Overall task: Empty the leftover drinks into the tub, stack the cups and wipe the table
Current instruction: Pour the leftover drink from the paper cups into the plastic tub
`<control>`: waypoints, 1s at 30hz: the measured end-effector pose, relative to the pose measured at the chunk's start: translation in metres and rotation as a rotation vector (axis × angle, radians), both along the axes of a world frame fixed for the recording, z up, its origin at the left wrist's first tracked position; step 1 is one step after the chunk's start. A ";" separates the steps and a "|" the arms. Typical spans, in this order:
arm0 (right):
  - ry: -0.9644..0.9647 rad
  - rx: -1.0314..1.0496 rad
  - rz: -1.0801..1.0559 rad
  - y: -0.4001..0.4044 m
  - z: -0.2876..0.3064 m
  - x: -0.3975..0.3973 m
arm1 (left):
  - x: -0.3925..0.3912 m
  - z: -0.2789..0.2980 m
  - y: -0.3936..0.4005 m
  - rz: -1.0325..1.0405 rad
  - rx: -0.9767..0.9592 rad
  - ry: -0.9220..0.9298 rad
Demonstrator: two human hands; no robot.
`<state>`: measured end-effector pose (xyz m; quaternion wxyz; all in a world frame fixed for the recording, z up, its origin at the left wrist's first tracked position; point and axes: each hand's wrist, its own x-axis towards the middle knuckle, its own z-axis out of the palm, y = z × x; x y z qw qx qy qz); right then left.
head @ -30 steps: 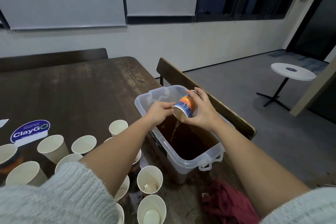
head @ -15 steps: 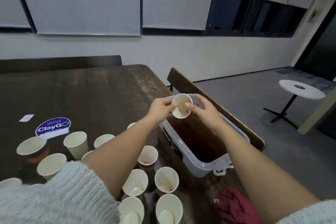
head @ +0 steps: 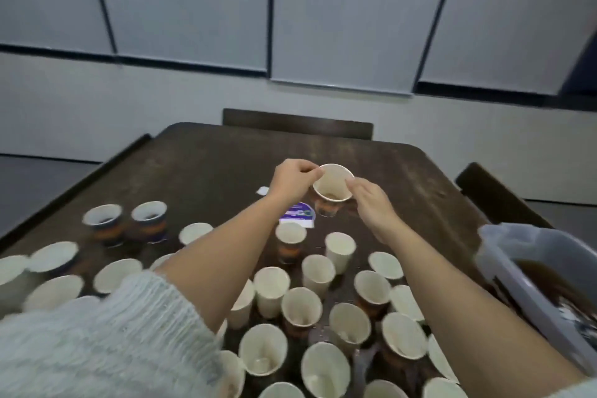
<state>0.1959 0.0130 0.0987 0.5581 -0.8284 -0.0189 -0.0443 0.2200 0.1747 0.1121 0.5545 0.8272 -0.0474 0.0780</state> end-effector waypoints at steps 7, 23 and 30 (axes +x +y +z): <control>0.039 -0.005 0.167 0.195 -0.004 0.020 | -0.010 0.002 0.201 0.205 0.170 0.015; 0.272 -0.091 0.128 0.373 -0.094 0.083 | 0.005 -0.107 0.410 0.391 0.427 0.431; 0.356 -0.282 0.144 0.399 -0.129 0.102 | 0.026 -0.133 0.427 0.139 0.579 0.623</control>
